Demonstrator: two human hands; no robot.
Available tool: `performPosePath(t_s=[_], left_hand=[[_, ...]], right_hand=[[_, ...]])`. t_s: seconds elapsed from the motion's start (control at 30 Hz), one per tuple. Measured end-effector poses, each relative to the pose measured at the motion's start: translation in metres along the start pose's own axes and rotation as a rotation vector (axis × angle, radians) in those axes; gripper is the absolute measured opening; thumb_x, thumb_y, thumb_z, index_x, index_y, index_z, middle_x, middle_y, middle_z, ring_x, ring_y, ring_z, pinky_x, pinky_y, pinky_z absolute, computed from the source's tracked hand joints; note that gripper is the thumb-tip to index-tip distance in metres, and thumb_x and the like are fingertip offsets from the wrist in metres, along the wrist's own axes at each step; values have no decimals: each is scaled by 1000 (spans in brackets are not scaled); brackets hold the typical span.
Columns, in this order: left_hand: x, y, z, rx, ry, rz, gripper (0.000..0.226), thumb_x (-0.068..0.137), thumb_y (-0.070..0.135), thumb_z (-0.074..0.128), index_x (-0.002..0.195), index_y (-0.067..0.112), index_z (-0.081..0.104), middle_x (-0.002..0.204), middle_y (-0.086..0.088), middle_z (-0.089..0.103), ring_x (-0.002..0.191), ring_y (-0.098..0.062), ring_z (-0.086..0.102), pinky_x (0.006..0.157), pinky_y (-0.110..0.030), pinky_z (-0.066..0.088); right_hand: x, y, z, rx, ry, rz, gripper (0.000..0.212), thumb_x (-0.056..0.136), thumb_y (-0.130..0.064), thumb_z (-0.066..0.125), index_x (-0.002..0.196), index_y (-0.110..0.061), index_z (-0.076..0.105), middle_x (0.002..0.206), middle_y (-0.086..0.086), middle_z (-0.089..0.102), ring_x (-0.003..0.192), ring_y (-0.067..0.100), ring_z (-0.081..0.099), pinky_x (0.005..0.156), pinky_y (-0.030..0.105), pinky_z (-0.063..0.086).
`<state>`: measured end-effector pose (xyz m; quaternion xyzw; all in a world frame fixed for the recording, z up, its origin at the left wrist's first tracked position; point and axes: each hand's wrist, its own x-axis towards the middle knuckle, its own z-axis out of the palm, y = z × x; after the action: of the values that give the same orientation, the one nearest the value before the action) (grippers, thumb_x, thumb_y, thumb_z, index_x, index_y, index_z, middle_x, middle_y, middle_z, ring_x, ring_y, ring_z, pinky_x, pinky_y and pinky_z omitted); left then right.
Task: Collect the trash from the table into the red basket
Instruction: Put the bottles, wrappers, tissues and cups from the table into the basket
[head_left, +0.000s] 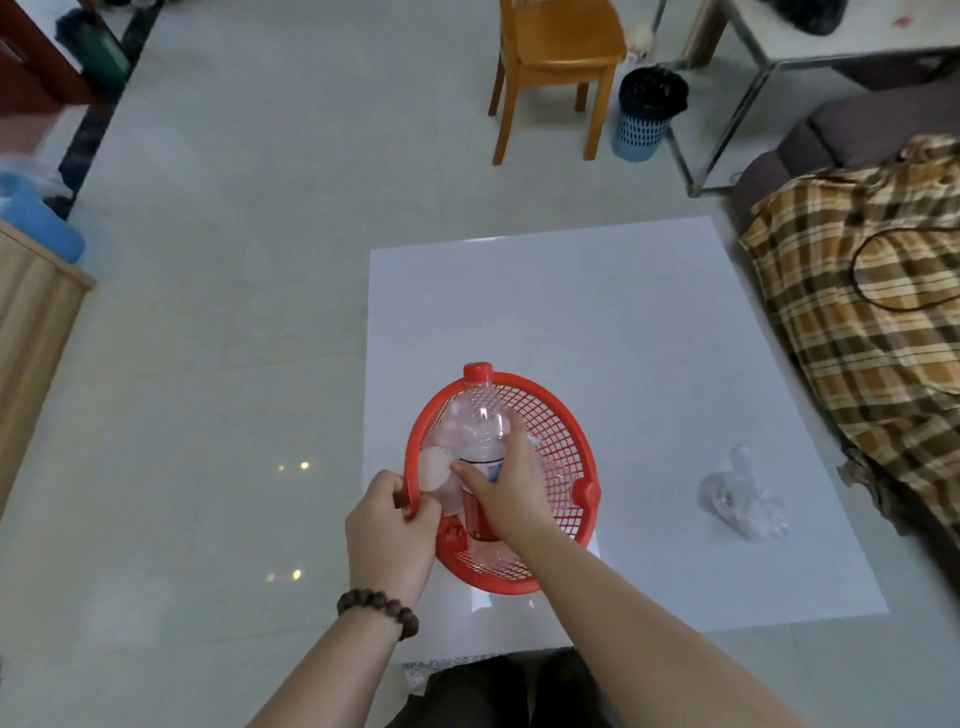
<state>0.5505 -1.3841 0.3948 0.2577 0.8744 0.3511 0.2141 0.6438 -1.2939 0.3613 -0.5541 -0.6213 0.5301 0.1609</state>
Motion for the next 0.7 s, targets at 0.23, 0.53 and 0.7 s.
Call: performPosePath(t_s=[0.23,0.53,0.7], left_hand=[[6,10,15,-20,-73,0,12,80,13,68,77,4,61,74,-8,66,70,-27,64,59,-34,51],[-2,31,62,23,-50,-35,12,80,11,66,73,6,58,70,-5,62,68,-31,63,56,-30,47],[-24,38,107,51,23,-118,11,78,11,66,75,3,59,71,-12,63,69,-35,61,59,-34,47]], right_hand=[[-6,1,-32,-205,51,-67,96,79,-50,67,149,-27,6,152,2,28,137,24,31,108,42,37],[-14,60,-145,-202,225,-75,74,83,-46,64,144,-26,28,152,-1,28,140,18,26,110,33,29],[3,150,-231,-327,246,90,70,86,-42,62,144,-21,30,153,4,29,141,22,24,114,40,28]])
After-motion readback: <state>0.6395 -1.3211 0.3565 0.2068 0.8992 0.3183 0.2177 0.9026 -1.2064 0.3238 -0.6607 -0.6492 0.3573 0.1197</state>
